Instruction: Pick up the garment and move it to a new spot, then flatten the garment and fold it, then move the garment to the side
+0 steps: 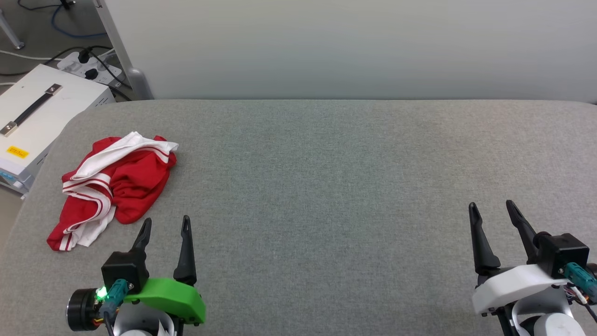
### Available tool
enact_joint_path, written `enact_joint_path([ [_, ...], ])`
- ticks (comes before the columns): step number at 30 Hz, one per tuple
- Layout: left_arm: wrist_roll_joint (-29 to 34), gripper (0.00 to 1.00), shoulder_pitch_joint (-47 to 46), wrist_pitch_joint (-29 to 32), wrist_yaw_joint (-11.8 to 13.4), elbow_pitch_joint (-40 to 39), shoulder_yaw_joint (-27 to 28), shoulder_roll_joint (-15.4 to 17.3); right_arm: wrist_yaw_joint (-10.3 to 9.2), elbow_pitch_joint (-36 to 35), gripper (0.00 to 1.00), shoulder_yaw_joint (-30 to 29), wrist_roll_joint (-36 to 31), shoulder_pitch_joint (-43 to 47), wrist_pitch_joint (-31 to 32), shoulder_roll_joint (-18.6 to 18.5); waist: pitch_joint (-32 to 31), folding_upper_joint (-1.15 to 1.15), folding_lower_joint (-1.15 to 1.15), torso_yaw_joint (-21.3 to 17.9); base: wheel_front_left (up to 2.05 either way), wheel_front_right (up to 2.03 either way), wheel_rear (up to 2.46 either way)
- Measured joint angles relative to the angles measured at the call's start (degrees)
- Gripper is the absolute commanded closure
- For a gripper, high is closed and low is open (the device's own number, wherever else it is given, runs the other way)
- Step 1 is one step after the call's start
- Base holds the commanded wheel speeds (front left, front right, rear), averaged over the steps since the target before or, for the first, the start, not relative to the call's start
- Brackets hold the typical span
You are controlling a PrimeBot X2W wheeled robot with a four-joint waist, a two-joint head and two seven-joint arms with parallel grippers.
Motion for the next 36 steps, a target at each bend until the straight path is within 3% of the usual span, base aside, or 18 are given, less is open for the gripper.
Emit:
enact_joint_path([
  [36,-3.0,0.00,0.0,-4.2,-2.0,5.2,-0.3,0.0,0.00,6.0,0.00,-0.5,1.6,-1.0,-4.2,0.0,0.4,0.00,0.00,1.1,0.00,0.00,0.00],
])
